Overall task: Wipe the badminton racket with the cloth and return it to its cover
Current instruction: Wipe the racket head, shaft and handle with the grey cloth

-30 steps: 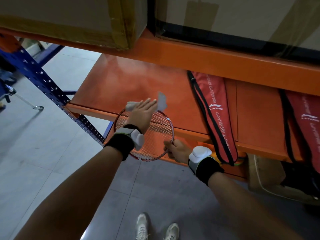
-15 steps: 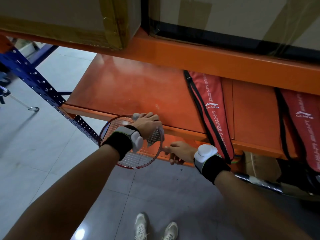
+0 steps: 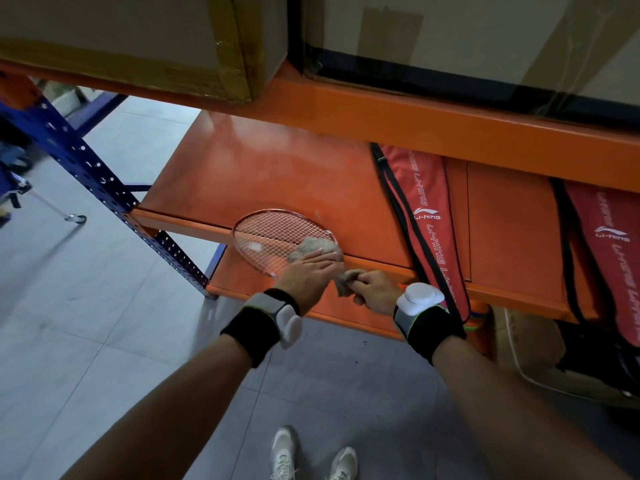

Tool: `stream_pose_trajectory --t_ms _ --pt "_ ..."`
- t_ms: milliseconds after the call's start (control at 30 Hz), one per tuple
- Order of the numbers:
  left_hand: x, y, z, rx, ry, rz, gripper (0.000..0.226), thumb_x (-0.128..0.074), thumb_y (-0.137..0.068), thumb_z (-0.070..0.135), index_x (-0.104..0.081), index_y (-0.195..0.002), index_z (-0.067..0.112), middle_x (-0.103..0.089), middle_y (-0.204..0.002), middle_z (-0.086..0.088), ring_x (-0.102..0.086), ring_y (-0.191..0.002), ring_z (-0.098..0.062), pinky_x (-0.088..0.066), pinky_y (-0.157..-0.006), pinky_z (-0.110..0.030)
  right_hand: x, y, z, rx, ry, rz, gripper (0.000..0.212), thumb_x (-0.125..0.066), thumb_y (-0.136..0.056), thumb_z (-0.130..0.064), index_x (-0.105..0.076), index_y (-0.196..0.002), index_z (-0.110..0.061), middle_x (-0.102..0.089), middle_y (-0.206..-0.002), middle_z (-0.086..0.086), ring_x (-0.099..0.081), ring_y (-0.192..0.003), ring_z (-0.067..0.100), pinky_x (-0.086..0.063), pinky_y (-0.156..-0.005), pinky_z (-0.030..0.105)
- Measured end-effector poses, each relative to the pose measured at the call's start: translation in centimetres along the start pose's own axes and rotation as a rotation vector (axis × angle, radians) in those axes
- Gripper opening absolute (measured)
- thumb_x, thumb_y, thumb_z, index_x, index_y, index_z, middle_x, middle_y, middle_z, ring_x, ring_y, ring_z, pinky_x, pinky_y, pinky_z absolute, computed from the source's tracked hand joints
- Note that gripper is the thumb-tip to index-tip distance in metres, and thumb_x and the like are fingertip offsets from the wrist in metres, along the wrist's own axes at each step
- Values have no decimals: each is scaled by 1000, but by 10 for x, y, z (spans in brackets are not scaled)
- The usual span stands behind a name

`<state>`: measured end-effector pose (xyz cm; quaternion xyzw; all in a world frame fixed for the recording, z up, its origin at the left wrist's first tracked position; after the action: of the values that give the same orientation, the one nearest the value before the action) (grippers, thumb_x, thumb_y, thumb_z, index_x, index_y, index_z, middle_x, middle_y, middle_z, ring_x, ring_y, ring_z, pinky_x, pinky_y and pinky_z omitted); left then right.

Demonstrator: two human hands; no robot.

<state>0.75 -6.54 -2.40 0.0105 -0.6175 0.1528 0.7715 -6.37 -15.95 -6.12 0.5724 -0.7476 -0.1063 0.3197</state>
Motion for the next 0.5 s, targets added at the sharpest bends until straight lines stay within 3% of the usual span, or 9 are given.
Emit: stream_pose_trajectory --t_ms 100,167,233,333,433,500 --pt "34 24 2 241 84 405 32 -62 -83 -4 -71 -111 9 -74 -110 -7 -70 -102 -26 -57 -85 -41 7 -3 4 -115 -68 104 22 -39 -99 -5 -60 -92 0 -56 -52 -7 -41 -27 -1 -30 -32 11" --pt "35 46 0 434 109 479 25 -57 -90 11 -70 -109 17 -75 -96 -1 -69 -83 -25 -55 -67 -36 15 -5 6 -159 -34 175 25 -39 -98 -8 -62 -90 -6 -55 -57 -3 -45 -37 5 -32 -38 17" --pt "14 62 -17 727 203 352 23 -49 -92 20 -68 -103 16 -74 -88 -7 -67 -77 -30 -53 -64 -37 17 -6 6 -155 -13 188 26 -39 -95 -7 -65 -90 -10 -54 -61 1 -43 -46 12 -31 -45 24" --pt "-33 80 -47 1165 513 88 26 -51 -92 17 -71 -97 2 -71 -97 -24 -65 -92 -39 -51 -78 -40 10 -6 12 -131 -144 171 27 -38 -96 -8 -63 -89 -14 -50 -61 4 -38 -41 14 -28 -39 19" --pt "-53 84 -54 1371 849 33 33 -52 -95 23 -69 -113 0 -67 -117 -22 -62 -113 -37 -47 -92 -37 1 -3 7 -2 -105 242 24 -42 -98 -14 -66 -102 -16 -52 -58 -1 -43 -40 8 -33 -40 20" --pt "-59 75 -54 1429 1094 98 35 -52 -96 23 -65 -118 -1 -65 -121 -21 -61 -114 -36 -48 -87 -35 -7 -1 2 45 -63 273 23 -46 -95 -14 -67 -104 -14 -58 -66 -2 -51 -55 13 -42 -54 27"
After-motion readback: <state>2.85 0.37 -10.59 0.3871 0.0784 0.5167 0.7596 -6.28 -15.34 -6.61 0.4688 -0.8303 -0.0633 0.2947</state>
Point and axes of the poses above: each hand's wrist, its own y-axis away from the middle knuckle, its own x-axis out of the back of the hand, z = x × y, the point moved 8 cm from there along -y, towards the middle knuckle
